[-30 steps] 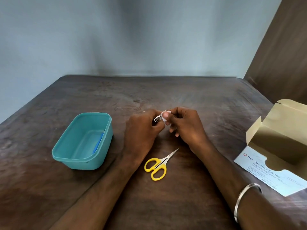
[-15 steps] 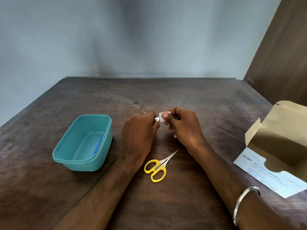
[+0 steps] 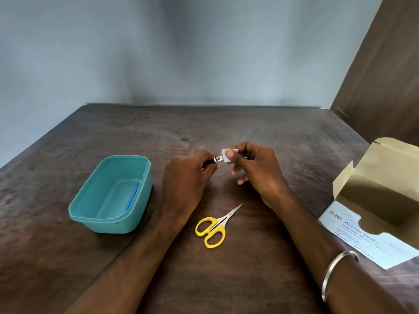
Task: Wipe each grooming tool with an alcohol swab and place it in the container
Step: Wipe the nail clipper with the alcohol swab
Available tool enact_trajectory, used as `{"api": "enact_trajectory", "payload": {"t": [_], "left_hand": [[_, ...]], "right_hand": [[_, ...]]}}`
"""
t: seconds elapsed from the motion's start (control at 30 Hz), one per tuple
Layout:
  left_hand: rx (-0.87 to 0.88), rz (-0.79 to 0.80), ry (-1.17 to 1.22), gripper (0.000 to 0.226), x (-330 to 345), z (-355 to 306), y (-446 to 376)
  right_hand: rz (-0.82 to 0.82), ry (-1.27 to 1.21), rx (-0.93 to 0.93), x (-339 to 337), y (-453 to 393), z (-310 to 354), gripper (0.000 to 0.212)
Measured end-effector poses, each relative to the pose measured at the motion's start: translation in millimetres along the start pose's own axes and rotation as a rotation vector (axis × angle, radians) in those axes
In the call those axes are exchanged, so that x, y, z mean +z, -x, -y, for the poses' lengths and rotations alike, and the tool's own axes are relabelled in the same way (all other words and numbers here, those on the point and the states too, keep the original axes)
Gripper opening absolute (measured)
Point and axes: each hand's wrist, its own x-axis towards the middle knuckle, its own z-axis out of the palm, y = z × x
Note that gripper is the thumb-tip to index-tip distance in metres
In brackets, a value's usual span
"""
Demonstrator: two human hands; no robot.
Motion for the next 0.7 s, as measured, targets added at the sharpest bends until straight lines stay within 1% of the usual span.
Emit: {"api": "enact_trajectory", "payload": {"t": [0.07, 0.23, 0.33, 0.5, 0.7], "left_hand": [[0.015, 0.012, 0.011, 0.019, 0.2, 0.8, 0.4], [0.057, 0.02, 0.01, 0.017, 0.0, 2.4, 0.6], [0.078, 0.027, 0.009, 0.017, -0.3, 3.5, 0.4], [0.093, 0.03, 0.023, 0.015, -1.4, 3.8, -0.1], [0.095, 0.008, 0.03, 0.017, -3.7, 5.6, -0.1]], "right_hand": [[0.029, -0.01, 0.0, -1.5, 0.6, 0.9, 0.011], [0.112, 0.056, -0.037, -1.2, 1.7, 0.6, 0.012], [0.137, 0.104, -0.05, -1.1, -0.6, -1.0, 0.008], [0.175, 0.196, -0.091, 0.1, -0.1, -0.4, 0.021], [0.16, 0.228, -0.14, 0.5, 1.6, 1.5, 0.012]]}}
